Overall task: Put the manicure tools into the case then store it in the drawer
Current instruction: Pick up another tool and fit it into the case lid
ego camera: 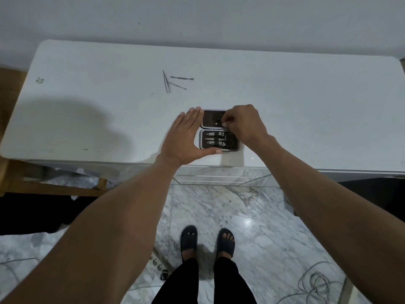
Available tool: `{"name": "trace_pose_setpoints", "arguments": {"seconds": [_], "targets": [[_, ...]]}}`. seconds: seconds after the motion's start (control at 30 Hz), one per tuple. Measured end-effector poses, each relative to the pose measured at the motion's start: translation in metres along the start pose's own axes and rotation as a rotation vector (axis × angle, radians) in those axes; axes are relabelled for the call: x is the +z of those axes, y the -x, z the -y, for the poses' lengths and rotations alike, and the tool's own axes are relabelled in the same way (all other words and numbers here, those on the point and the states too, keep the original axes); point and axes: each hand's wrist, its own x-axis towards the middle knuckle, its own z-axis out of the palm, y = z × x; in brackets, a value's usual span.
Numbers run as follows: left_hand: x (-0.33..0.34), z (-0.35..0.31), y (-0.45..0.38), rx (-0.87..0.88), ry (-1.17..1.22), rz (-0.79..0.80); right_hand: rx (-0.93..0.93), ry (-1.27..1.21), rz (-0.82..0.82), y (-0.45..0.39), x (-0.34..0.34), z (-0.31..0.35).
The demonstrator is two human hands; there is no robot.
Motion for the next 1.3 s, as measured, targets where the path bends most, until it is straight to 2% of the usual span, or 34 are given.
{"name": "trace_pose_setpoints", "arguments": {"seconds": [0.27,0.53,0.7,0.97,1.13,1.3], "targets": [[-0.001,-0.001,0.000,-0.014,0.004,0.015,0.023,0.039,-0.001,0.003,-0.004,-0.008],[-0.001,-0.001,0.000,-0.004,0.013,0.011,-0.050,0.205,-0.001,0.000,-0.001,-0.005],[0.001,0.000,0.000,0.008,0.002,-0.016,-0.124,0.332,0.086,-0.006,-0.006,-0.005],[-0.001,0.001,0.000,0.019,-0.008,-0.021,-0.003,0.401,0.220,-0.011,-0.012,-0.009],[0.000,0.000,0.001,0.050,-0.024,-0.023,-0.046,0.363,0.244,-0.011,-0.014,-0.008],[0.002,0.001,0.001,0.061,-0.044,-0.039,-0.092,0.270,0.199,-0.009,-0.009,-0.010]]}}
